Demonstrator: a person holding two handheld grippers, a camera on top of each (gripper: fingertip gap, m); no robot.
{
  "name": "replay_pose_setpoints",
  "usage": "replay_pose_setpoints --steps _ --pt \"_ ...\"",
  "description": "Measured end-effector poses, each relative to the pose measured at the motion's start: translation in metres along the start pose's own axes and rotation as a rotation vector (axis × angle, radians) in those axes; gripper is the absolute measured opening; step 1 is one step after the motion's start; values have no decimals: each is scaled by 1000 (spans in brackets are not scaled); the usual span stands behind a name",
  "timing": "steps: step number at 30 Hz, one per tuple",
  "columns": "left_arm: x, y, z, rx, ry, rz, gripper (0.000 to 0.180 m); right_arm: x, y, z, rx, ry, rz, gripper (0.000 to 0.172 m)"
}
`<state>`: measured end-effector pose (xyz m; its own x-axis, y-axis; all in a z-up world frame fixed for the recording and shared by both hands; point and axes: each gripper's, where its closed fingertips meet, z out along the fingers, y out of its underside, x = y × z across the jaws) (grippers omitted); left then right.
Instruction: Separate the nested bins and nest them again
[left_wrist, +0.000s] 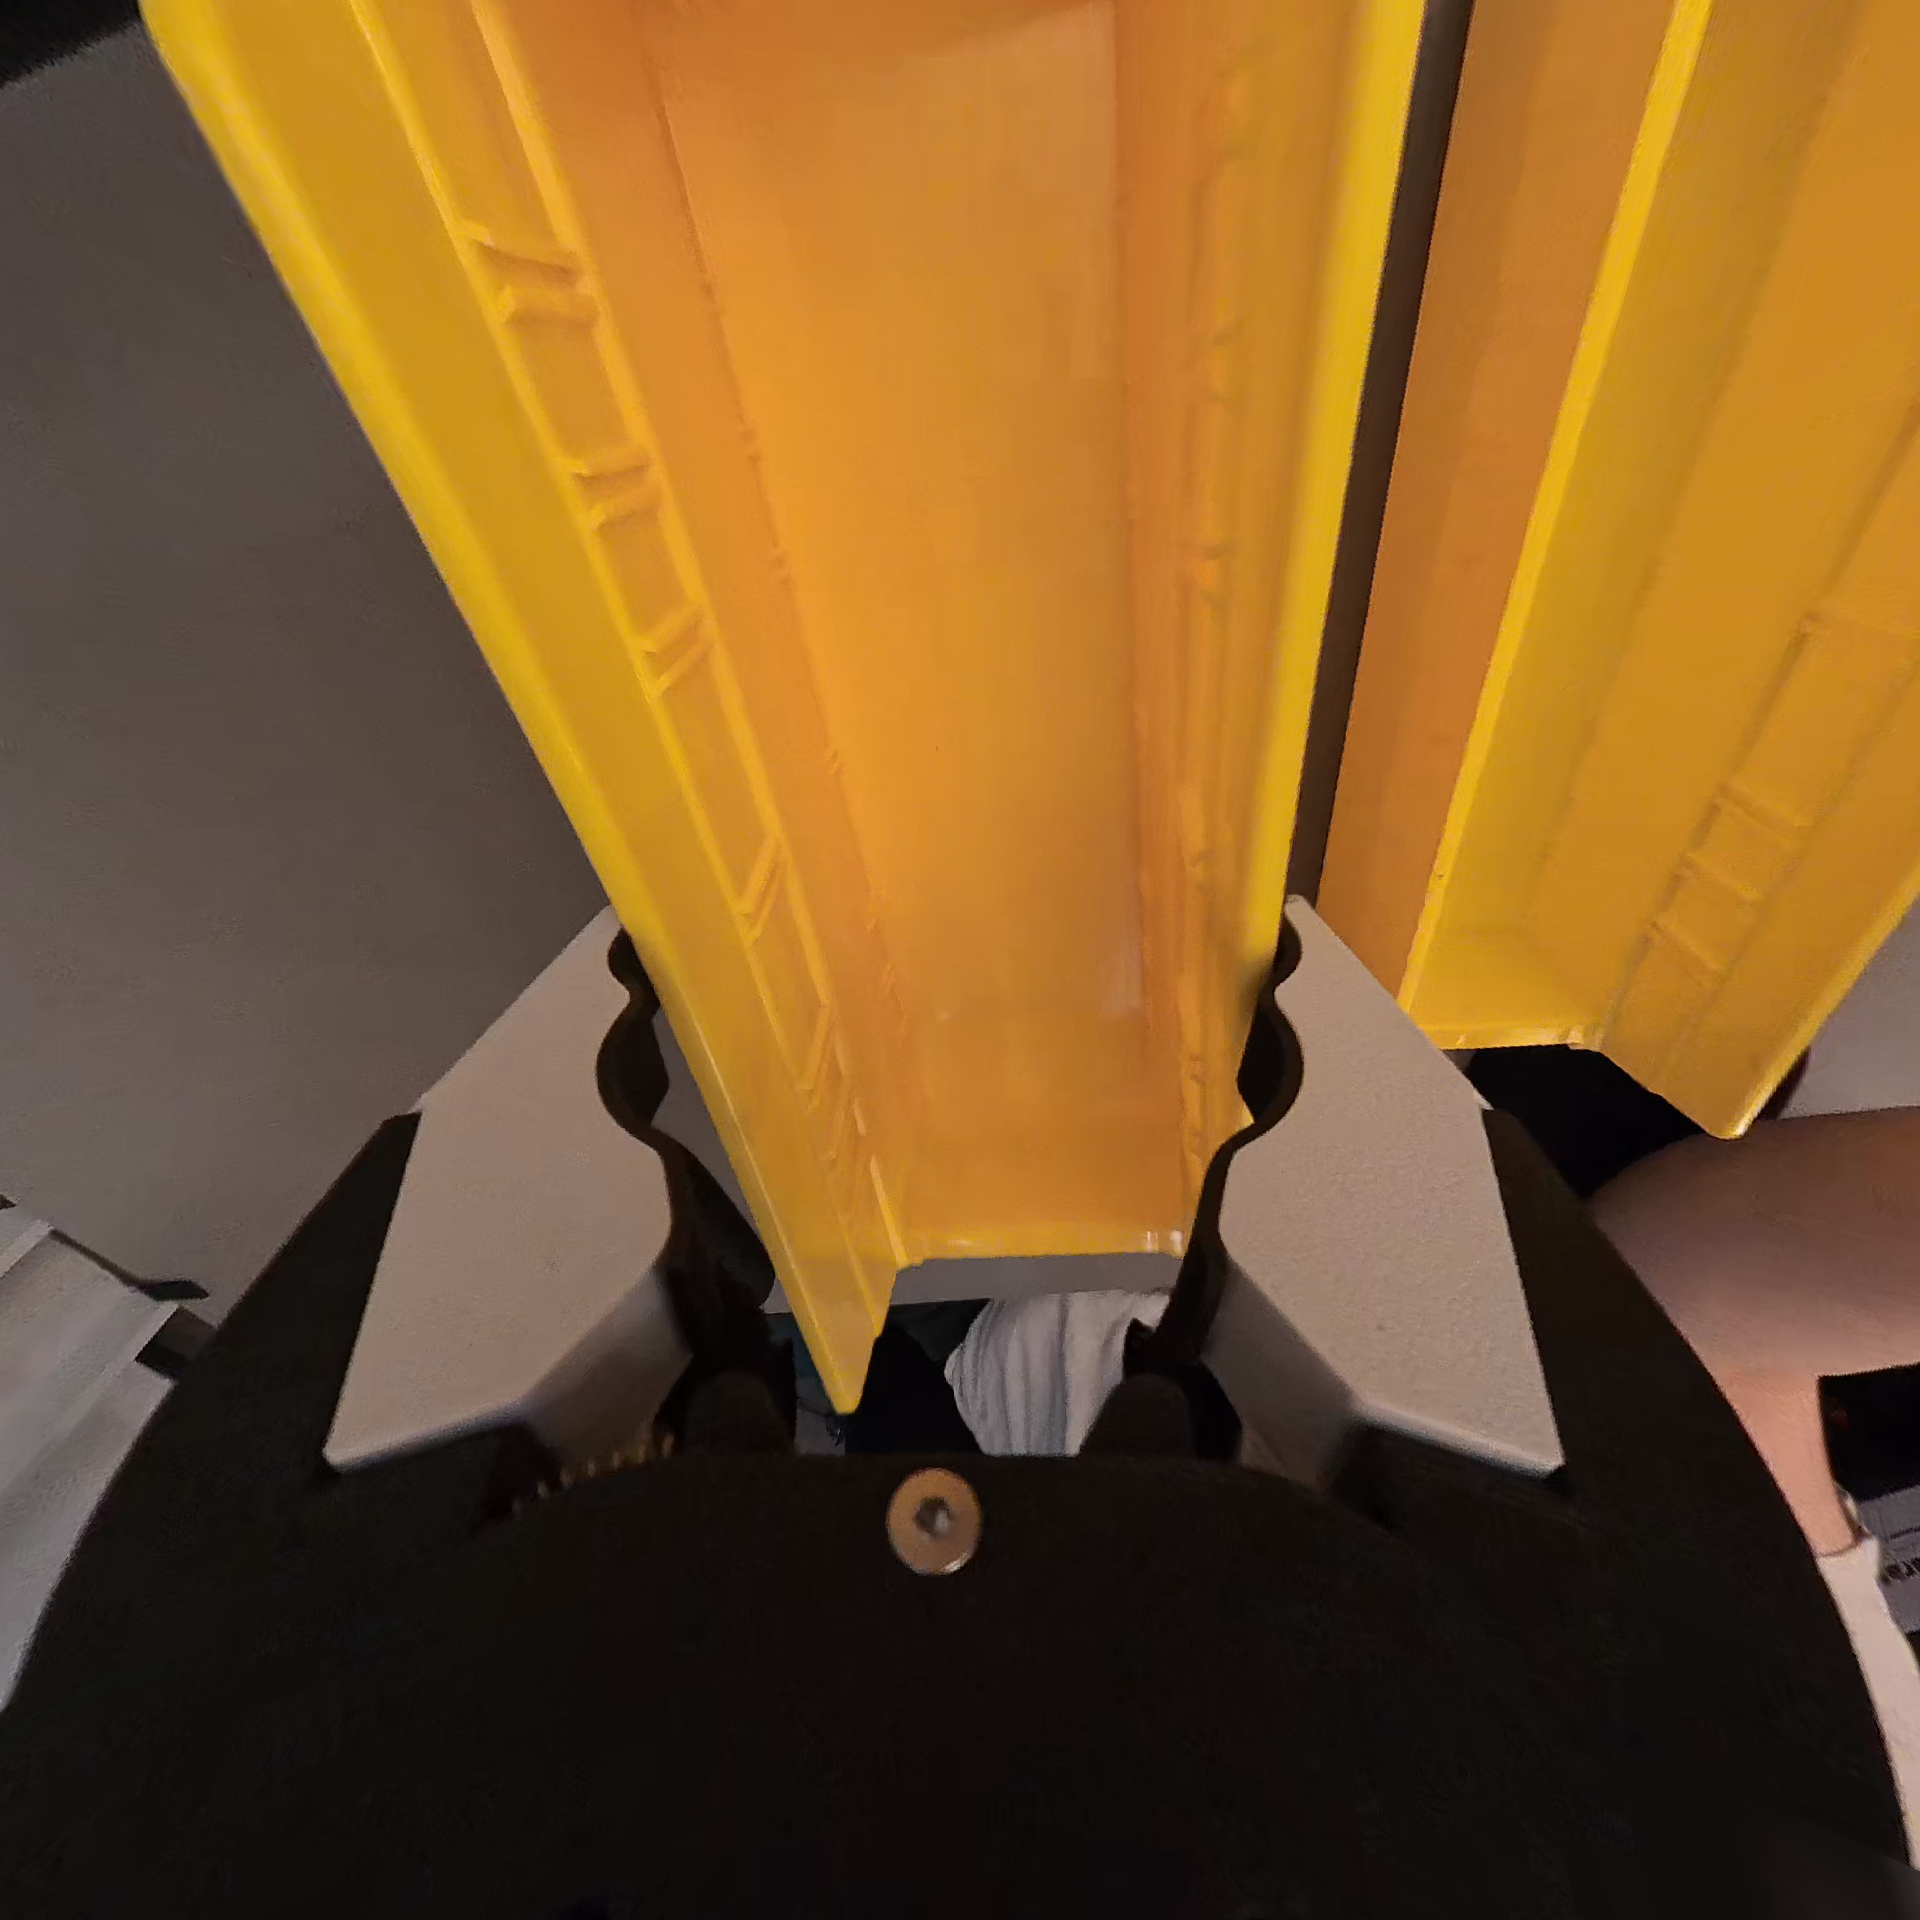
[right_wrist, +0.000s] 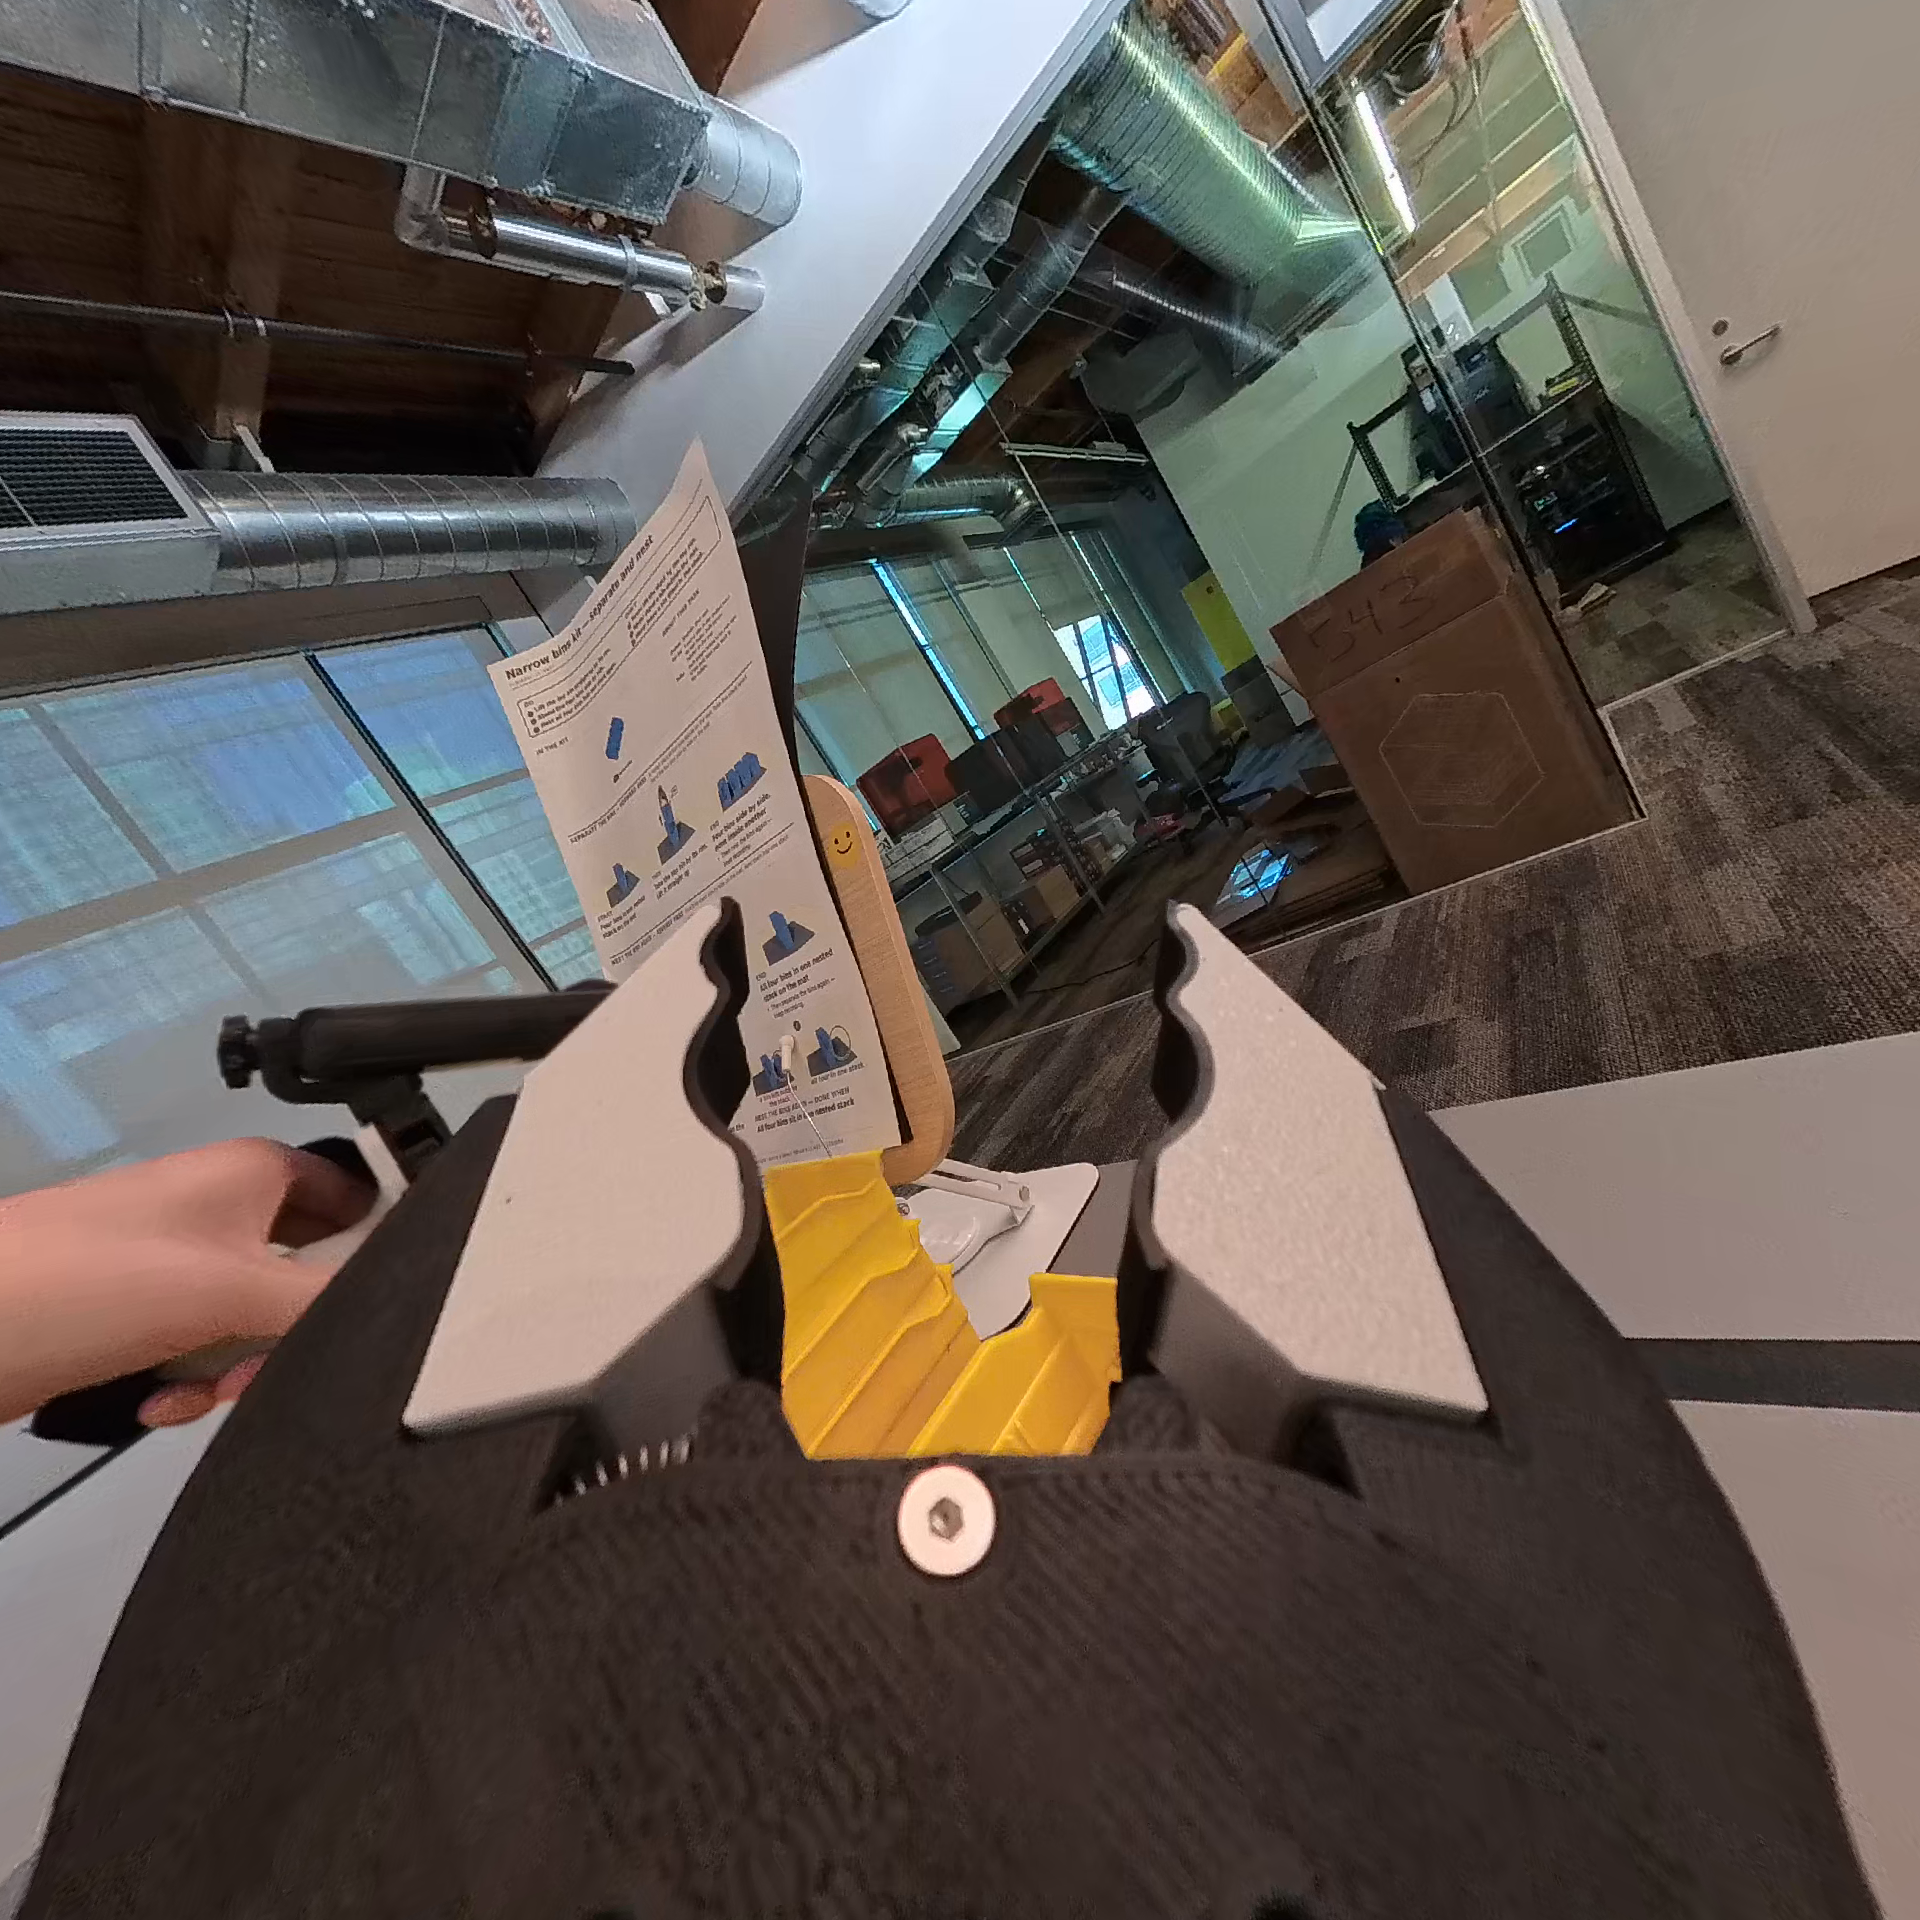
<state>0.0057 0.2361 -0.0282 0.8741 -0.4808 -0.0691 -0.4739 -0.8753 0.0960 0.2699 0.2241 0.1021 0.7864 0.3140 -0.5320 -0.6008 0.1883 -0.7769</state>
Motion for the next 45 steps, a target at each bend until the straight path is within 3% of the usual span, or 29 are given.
replay_pose_setpoints --steps 11,16,20,25,34,45 --pt "-35 4 -97 127 54 -51 117 4 0 -1 1 1 9 78" --pt "-74 10 -107 167 64 -112 118 3 0 -1 -2 0 8 78" --pt "-108 20 -85 141 34 -168 118 4 3 0 -8 2 6 78" --pt "-141 37 -35 55 0 -186 117 4 3 1 -8 2 6 78" --pt "-168 45 46 4 48 -194 118 6 4 1 -10 7 7 78" --pt "-172 36 82 24 -16 -72 120 9 10 3 -25 11 9 78"
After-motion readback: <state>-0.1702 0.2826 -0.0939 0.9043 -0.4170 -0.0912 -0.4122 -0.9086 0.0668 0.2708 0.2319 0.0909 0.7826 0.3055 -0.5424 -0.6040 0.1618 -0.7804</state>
